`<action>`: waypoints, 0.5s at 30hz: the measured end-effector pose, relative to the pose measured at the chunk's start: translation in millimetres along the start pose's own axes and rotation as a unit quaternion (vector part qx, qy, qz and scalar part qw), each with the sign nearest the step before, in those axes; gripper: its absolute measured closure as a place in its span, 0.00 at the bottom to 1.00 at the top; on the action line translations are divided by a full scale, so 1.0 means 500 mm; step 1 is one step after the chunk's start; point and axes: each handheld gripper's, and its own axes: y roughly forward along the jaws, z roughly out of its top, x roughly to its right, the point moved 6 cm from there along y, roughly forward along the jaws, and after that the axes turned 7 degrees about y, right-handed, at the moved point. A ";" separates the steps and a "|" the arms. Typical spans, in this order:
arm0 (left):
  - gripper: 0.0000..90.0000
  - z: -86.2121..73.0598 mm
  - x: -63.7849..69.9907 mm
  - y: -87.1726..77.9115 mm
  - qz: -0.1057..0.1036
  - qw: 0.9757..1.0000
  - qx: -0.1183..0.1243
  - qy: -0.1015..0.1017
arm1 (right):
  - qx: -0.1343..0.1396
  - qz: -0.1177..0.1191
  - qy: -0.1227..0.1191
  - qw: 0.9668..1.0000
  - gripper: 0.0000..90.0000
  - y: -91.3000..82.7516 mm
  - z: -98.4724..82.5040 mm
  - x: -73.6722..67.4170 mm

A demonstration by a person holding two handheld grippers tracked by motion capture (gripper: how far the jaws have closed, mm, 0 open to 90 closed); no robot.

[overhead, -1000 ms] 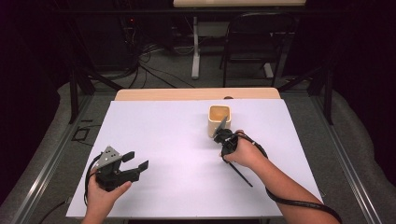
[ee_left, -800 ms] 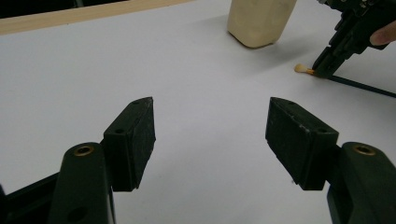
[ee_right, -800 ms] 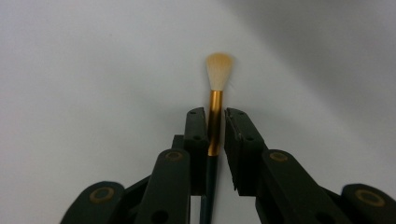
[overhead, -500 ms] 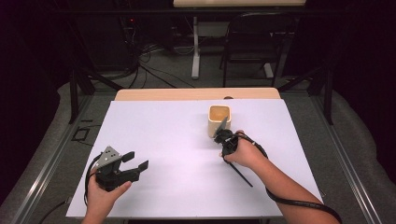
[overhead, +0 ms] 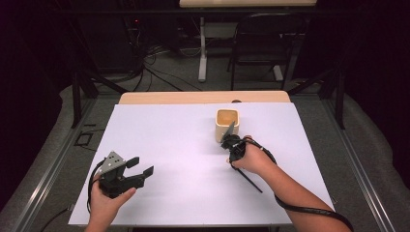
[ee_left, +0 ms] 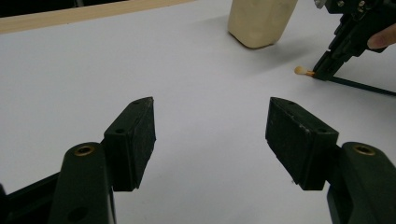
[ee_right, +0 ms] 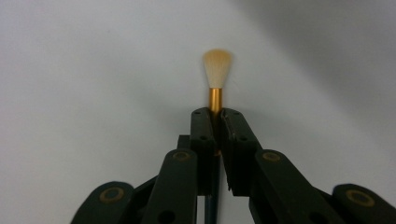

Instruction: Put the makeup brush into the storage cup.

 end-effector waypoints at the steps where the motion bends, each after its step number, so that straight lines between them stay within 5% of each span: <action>1: 0.37 0.000 0.000 0.000 0.000 1.000 0.000 0.000 | 0.002 -0.002 0.001 1.000 0.93 0.000 0.000 0.000; 9: 0.37 0.000 0.000 0.000 0.000 1.000 0.000 0.000 | 0.011 0.001 0.008 1.000 0.93 0.002 0.001 -0.003; 15: 0.37 -0.001 -0.001 0.001 0.001 1.000 -0.001 0.000 | -0.009 -0.006 -0.004 1.000 0.93 -0.006 -0.001 0.000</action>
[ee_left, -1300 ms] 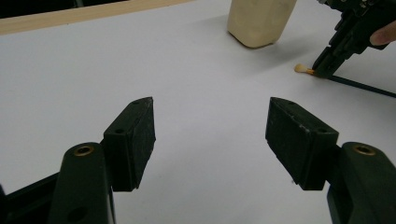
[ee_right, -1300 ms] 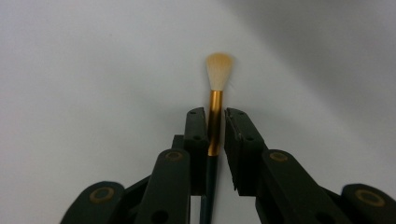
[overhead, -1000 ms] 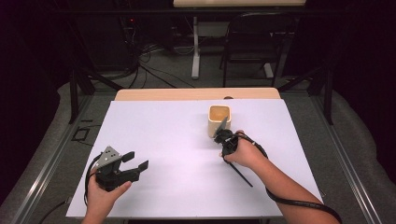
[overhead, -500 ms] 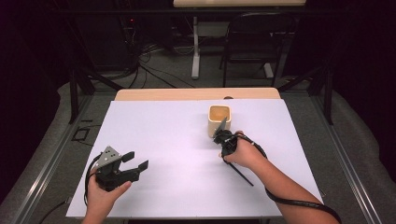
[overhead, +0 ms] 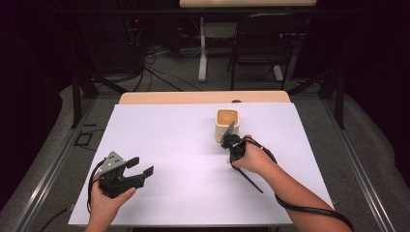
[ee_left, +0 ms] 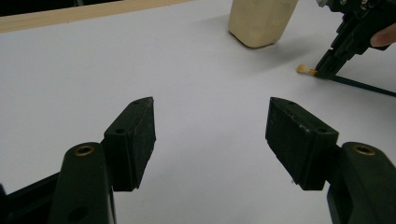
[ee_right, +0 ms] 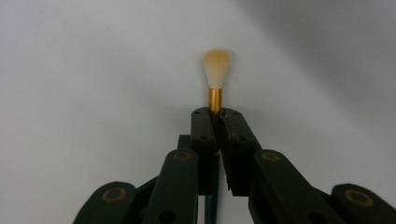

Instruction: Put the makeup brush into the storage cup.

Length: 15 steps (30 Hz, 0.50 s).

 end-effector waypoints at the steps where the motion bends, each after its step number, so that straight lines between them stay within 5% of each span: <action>1: 0.37 0.000 0.000 0.000 0.000 1.000 0.000 0.000 | -0.021 -0.010 -0.003 1.000 0.93 -0.007 -0.003 0.002; 2: 0.37 0.000 0.000 0.000 0.000 1.000 0.000 0.000 | 0.000 0.001 0.001 1.000 0.93 -0.002 0.000 0.000; 7: 0.37 0.001 0.001 0.000 0.000 1.000 0.003 -0.003 | 0.016 0.006 0.002 1.000 0.93 -0.005 0.002 -0.003; 15: 0.37 0.000 0.001 0.001 0.000 1.000 0.001 -0.003 | -0.001 -0.006 -0.009 1.000 0.93 -0.026 0.001 -0.005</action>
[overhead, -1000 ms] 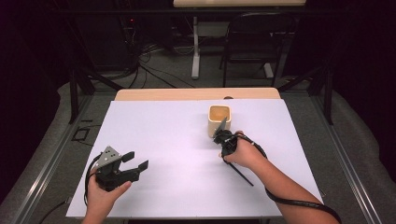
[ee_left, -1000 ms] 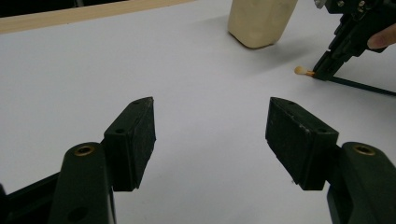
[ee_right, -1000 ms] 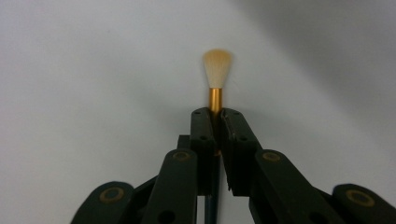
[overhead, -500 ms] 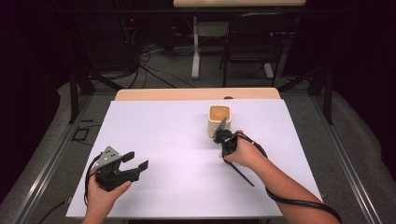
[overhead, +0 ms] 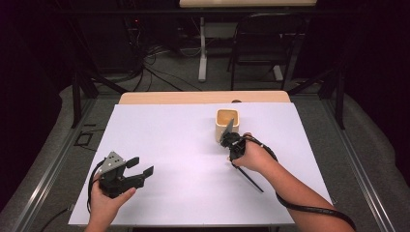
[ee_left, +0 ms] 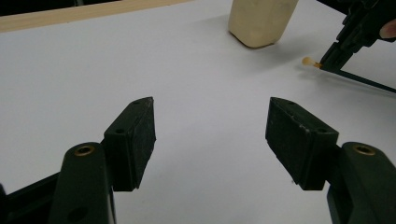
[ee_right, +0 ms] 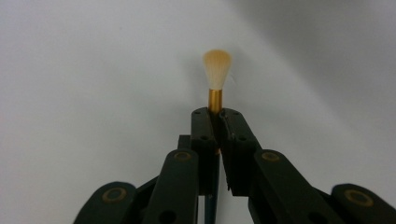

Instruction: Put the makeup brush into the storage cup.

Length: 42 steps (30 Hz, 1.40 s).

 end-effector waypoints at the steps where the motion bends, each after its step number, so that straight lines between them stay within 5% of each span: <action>1: 0.37 0.000 0.000 0.000 0.001 1.000 0.000 0.000 | 0.003 -0.004 -0.002 1.000 0.93 -0.002 0.001 0.000; 5: 0.37 -0.001 0.000 0.001 0.000 1.000 -0.001 0.000 | 0.022 0.002 0.008 1.000 0.93 -0.008 0.002 -0.007; 7: 0.37 0.000 0.000 0.001 -0.001 1.000 -0.001 0.000 | 0.007 -0.002 -0.004 1.000 0.93 -0.019 0.002 -0.005; 8: 0.37 0.000 0.000 0.001 -0.001 1.000 -0.001 0.001 | 0.034 0.005 0.007 0.999 0.93 -0.014 0.005 -0.009; 9: 0.37 0.000 0.000 0.001 -0.001 1.000 -0.001 0.001 | 0.003 -0.010 -0.009 1.000 0.93 -0.028 0.002 -0.004; 12: 0.37 -0.001 0.000 0.001 -0.001 1.000 -0.001 0.001 | 0.034 -0.003 -0.006 0.999 0.93 -0.028 0.006 -0.007; 18: 0.37 -0.002 0.001 0.003 -0.003 1.000 -0.003 0.002 | 0.012 -0.013 -0.009 1.000 0.93 -0.049 0.005 -0.007; 21: 0.37 -0.002 0.001 0.003 -0.003 1.000 -0.002 0.002 | 0.039 -0.004 -0.006 0.999 0.93 -0.047 0.009 -0.010; 30: 0.37 -0.001 0.000 0.002 -0.002 1.000 -0.002 0.001 | 0.056 0.003 -0.009 0.998 0.93 -0.070 0.012 -0.016; 32: 0.37 -0.001 0.001 0.002 -0.002 1.000 -0.001 0.001 | 0.042 -0.003 -0.012 0.999 0.93 -0.080 0.009 -0.016; 34: 0.37 -0.001 0.001 0.003 -0.002 1.000 -0.002 0.001 | 0.067 0.004 -0.010 0.998 0.93 -0.084 0.013 -0.020; 42: 0.37 -0.001 0.001 0.003 -0.002 1.000 -0.001 0.001 | 0.098 0.019 -0.012 0.995 0.93 -0.111 0.019 -0.027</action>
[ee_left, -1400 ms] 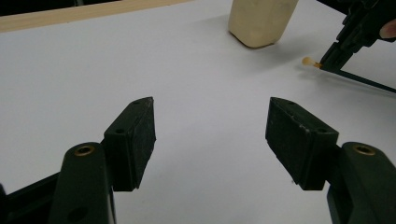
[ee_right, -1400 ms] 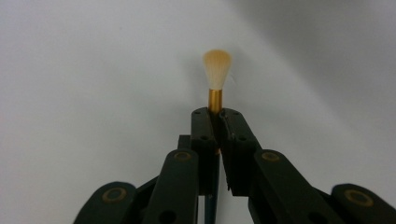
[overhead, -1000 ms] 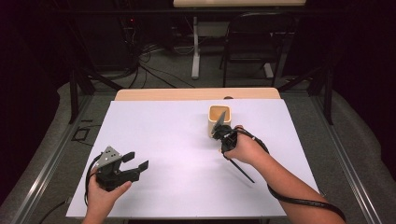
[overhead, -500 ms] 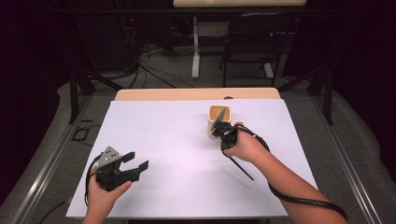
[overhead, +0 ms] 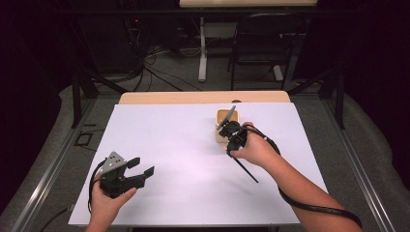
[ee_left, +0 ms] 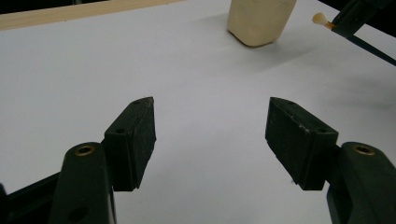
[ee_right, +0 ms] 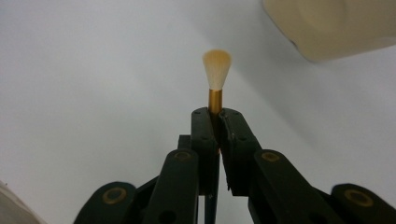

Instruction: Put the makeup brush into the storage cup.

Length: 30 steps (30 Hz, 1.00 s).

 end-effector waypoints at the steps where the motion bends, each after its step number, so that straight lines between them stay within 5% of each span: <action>1: 0.37 0.000 0.000 0.000 0.000 1.000 0.001 0.000 | 0.009 0.003 -0.002 1.000 0.93 -0.002 0.002 -0.001; 7: 0.37 -0.001 0.000 0.001 0.000 1.000 -0.001 -0.001 | 0.023 0.021 0.002 1.000 0.93 -0.011 0.007 -0.006; 18: 0.38 -0.002 -0.002 0.002 0.001 1.000 0.003 -0.002 | 0.074 0.054 -0.027 0.995 0.93 -0.033 0.013 -0.024; 24: 0.38 -0.002 -0.002 0.003 -0.001 1.000 0.005 -0.004 | 0.074 0.054 -0.027 0.995 0.93 -0.033 0.013 -0.024; 30: 0.39 -0.003 0.001 0.006 -0.003 1.000 -0.002 -0.002 | 0.116 0.049 -0.035 0.991 0.93 -0.043 0.015 -0.035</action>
